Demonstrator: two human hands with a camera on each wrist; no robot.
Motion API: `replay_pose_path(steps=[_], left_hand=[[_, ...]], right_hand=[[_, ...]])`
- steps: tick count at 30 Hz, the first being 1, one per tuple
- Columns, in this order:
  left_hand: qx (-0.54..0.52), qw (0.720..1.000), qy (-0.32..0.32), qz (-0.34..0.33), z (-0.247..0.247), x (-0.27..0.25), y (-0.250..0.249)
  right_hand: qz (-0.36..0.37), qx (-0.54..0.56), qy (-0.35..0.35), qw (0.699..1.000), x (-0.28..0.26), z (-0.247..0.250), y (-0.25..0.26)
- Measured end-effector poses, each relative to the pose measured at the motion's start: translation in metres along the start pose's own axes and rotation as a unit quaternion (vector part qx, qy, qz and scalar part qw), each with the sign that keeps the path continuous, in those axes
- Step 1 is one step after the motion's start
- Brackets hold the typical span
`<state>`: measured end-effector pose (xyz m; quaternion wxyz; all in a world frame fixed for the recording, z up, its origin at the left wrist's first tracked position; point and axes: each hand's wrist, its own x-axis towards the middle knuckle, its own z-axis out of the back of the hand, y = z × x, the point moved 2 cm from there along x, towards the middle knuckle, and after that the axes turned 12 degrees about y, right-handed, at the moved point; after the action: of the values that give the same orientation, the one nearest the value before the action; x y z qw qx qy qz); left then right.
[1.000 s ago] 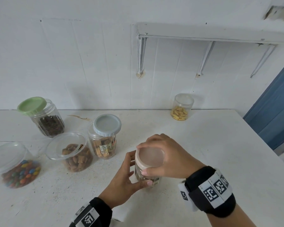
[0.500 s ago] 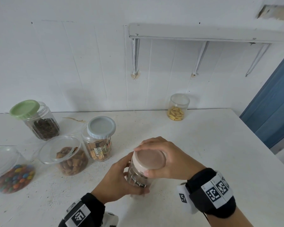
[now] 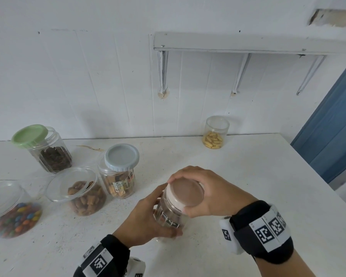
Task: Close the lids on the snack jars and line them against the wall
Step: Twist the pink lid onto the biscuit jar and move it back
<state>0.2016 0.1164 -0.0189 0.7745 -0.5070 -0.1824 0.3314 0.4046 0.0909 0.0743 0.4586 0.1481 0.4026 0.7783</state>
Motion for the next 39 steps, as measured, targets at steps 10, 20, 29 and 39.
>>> replay_pose_path(steps=[10, 20, 29, 39], left_hand=[[-0.013, 1.0, -0.015, -0.006, -0.008, -0.001, 0.0], [-0.022, 0.999, -0.017, -0.018, -0.011, -0.004, -0.003], [-0.025, 0.999, -0.021, -0.016, -0.012, -0.003, -0.008], [-0.005, 0.999, 0.006, -0.038, -0.018, 0.004, -0.013]], right_hand=[[-0.16, -0.156, -0.113, 0.968, 0.0, -0.005, -0.007], [-0.094, -0.072, -0.029, 0.993, -0.011, -0.006, -0.003], [-0.057, -0.007, -0.025, 0.998, -0.026, 0.001, -0.009], [-0.113, -0.119, -0.144, 0.976, -0.016, -0.014, -0.018]])
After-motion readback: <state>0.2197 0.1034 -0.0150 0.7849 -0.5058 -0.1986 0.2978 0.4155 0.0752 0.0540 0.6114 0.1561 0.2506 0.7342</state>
